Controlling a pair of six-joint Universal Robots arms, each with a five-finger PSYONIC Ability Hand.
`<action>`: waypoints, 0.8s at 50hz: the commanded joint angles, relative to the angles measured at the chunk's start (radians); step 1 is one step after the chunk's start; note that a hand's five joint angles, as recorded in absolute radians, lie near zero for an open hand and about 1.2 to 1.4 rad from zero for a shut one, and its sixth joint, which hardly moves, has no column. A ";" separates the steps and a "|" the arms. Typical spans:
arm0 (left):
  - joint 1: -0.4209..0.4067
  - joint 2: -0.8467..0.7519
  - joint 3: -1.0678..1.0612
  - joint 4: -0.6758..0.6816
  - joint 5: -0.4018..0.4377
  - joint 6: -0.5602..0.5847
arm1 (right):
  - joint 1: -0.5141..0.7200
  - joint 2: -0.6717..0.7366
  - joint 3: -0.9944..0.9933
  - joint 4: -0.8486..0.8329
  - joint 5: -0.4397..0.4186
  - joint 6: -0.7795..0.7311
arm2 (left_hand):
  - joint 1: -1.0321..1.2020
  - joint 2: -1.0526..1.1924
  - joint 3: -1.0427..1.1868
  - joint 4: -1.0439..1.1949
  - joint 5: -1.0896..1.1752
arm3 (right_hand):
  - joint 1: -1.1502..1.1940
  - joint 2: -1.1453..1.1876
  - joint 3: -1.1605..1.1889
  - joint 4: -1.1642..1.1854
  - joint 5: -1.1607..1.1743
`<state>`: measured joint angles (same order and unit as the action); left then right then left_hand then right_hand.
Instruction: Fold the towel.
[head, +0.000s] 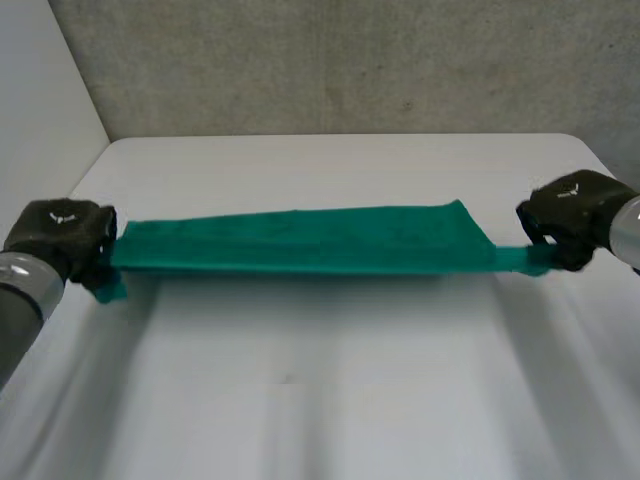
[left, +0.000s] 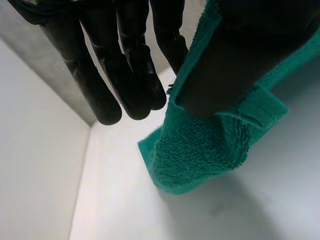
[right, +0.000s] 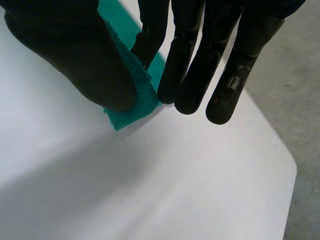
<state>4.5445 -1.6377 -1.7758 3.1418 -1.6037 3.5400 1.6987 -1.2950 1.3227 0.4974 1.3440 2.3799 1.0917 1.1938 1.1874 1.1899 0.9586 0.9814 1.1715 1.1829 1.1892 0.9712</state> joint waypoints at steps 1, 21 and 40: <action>0.030 -0.008 -0.007 -0.169 0.022 0.219 | 0.006 -0.001 0.038 0.142 0.015 -0.192 | 0.305 0.202 0.209 0.206 0.263 | 0.415 0.225 0.213 0.207 0.250; -0.062 -0.384 0.780 -0.024 -0.054 0.399 | 0.076 0.261 -0.735 -0.167 0.152 0.123 | 0.305 0.202 0.209 0.206 0.263 | 0.415 0.225 0.213 0.207 0.250; -0.107 -0.278 0.472 0.264 -0.038 0.198 | 0.075 0.059 -0.222 -0.471 0.073 0.239 | 0.285 0.182 0.189 0.186 0.243 | 0.415 0.225 0.213 0.207 0.250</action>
<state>4.4644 -1.9174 -1.0659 3.4451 -1.6581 3.8124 1.7683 -1.2362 0.9013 -0.0028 1.4451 2.7024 1.1344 1.1969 1.1919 1.1945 1.0050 0.9827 1.1715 1.1830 1.1892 0.9712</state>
